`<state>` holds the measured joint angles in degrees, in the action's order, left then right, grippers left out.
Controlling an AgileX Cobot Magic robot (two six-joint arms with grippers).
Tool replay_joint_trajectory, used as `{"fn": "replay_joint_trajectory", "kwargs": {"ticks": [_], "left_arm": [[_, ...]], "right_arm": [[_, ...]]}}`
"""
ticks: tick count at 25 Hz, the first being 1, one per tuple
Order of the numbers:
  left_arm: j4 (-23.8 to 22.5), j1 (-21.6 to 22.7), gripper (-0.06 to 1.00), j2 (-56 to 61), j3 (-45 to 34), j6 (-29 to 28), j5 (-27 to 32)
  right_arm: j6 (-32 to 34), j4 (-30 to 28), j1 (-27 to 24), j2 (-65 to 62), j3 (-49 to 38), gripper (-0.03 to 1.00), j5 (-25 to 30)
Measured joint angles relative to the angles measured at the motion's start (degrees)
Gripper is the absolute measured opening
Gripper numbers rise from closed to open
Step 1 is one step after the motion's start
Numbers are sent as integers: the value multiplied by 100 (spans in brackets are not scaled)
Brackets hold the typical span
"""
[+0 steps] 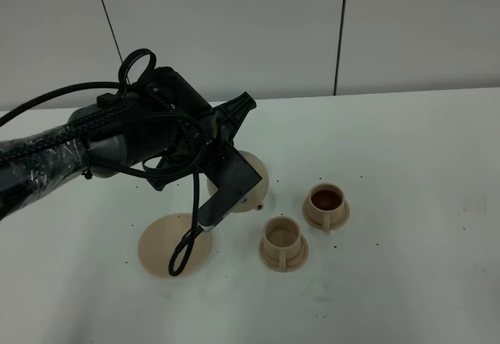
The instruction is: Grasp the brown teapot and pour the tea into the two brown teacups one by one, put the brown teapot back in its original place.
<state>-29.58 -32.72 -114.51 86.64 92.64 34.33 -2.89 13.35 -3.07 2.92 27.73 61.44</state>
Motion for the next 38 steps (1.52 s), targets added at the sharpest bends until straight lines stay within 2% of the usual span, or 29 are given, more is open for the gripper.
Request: {"fn": "replay_joint_trajectory", "kwargs": {"ticks": [7, 23, 27, 33, 38], "left_arm": [[-66, -6, 17, -13, 0, -58, -32], [-140, -6, 17, -13, -4, -1125, 67], [-167, -6, 17, -13, -236, -1339, -194], [-842, -6, 17, -12, -420, -2063, -540], [-904, -6, 17, 32, -540, -2235, -844]], "right_arm": [[0, 0, 0, 0, 0, 36, 0], [0, 0, 0, 0, 0, 36, 0], [0, 0, 0, 0, 0, 36, 0], [0, 0, 0, 0, 0, 36, -2], [0, 0, 0, 0, 0, 36, -2]]}}
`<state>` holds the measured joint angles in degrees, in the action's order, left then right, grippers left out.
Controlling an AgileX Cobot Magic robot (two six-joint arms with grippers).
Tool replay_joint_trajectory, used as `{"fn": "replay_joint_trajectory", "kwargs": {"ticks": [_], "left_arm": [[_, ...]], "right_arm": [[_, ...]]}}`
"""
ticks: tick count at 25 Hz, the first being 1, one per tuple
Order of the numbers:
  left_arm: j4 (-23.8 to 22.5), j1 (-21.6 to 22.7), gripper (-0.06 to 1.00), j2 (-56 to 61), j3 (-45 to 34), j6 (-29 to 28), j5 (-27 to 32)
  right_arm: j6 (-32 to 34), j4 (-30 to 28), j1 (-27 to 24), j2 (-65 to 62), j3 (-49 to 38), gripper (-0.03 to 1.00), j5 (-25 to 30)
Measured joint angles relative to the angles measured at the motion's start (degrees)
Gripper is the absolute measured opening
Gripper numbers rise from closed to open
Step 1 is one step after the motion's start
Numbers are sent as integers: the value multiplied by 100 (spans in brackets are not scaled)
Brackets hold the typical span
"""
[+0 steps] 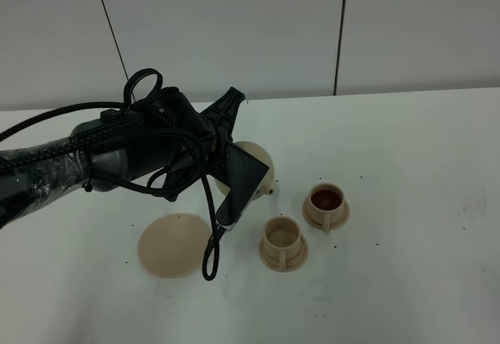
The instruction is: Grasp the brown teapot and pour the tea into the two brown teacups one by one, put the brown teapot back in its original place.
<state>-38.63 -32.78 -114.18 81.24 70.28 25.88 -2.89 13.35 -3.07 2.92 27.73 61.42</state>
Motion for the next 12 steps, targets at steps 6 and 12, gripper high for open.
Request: {"fn": "replay_joint_trajectory", "kwargs": {"ticks": [6, 12], "left_arm": [[-195, 0, 17, 18, -468, -140, -554], [-756, 0, 17, 264, -869, -515, -1057]], "right_arm": [[0, 0, 0, 0, 0, 36, 0], [0, 0, 0, 0, 0, 36, -4]]}}
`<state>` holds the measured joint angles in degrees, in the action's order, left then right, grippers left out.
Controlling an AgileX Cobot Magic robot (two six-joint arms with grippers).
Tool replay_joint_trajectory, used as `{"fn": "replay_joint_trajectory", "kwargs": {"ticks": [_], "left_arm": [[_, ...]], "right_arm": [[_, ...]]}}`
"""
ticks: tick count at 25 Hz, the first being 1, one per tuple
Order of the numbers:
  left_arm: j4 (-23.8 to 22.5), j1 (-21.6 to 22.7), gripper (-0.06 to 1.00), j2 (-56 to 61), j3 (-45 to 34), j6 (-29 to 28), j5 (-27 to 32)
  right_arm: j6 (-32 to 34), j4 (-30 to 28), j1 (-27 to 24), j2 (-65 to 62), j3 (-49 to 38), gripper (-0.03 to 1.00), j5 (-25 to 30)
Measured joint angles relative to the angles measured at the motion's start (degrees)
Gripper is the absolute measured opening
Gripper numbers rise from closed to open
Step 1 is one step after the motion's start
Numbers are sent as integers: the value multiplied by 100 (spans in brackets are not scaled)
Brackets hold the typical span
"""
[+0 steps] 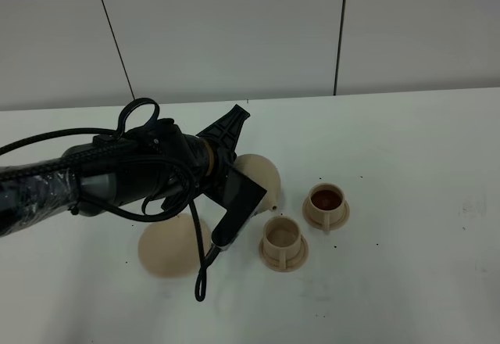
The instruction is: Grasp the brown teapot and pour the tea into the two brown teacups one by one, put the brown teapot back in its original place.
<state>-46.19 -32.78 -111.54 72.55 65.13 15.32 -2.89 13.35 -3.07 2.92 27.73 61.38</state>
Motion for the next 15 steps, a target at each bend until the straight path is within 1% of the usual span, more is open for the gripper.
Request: {"fn": "replay_joint_trajectory", "kwargs": {"ticks": [4, 10, 15], "left_arm": [[-439, 0, 17, 130, -234, -223, -84], [-832, 0, 17, 307, -600, -326, -213], [-1143, 0, 17, 380, -658, -431, -442]], "right_arm": [[0, 5, 0, 0, 0, 36, 0], [0, 5, 0, 0, 0, 36, -5], [0, 5, 0, 0, 0, 36, -7]]}}
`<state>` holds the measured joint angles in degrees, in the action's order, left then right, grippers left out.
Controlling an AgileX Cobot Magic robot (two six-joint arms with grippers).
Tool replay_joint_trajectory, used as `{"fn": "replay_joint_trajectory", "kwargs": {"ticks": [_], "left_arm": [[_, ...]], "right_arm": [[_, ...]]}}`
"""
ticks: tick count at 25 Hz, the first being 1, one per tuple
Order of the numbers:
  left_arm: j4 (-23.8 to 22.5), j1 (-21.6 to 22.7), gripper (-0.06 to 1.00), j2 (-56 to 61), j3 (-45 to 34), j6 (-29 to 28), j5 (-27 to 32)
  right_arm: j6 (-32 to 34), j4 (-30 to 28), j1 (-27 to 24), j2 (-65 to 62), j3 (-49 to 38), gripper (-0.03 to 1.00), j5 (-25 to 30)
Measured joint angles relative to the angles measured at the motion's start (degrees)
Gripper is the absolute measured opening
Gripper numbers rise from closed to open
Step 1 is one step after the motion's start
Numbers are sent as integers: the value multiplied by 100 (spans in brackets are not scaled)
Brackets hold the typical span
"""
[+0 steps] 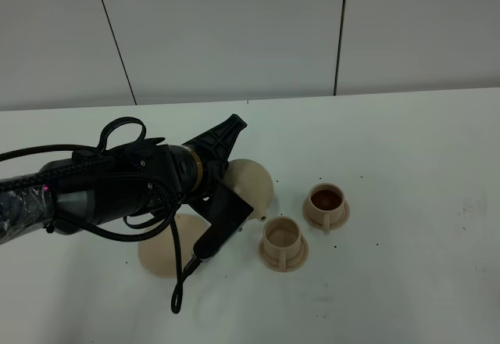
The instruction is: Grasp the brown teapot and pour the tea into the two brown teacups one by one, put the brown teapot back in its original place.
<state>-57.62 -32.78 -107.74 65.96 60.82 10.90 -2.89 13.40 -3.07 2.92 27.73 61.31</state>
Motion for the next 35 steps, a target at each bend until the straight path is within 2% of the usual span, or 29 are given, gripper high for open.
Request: {"fn": "replay_joint_trajectory", "kwargs": {"ticks": [8, 17, 25, 32, 35], "left_arm": [[-273, 0, 17, 4, -56, -23, -123], [-327, 0, 17, 11, -56, -49, -259], [-1051, 0, 17, 11, -56, -49, -392], [-1217, 0, 17, 11, -56, -50, -641], [-1432, 0, 17, 11, -56, -50, -685]], "right_arm": [[0, 0, 0, 0, 0, 36, 0], [0, 0, 0, 0, 0, 36, 0], [0, 0, 0, 0, 0, 36, 0], [0, 0, 0, 0, 0, 36, 0], [0, 0, 0, 0, 0, 36, 0]]}}
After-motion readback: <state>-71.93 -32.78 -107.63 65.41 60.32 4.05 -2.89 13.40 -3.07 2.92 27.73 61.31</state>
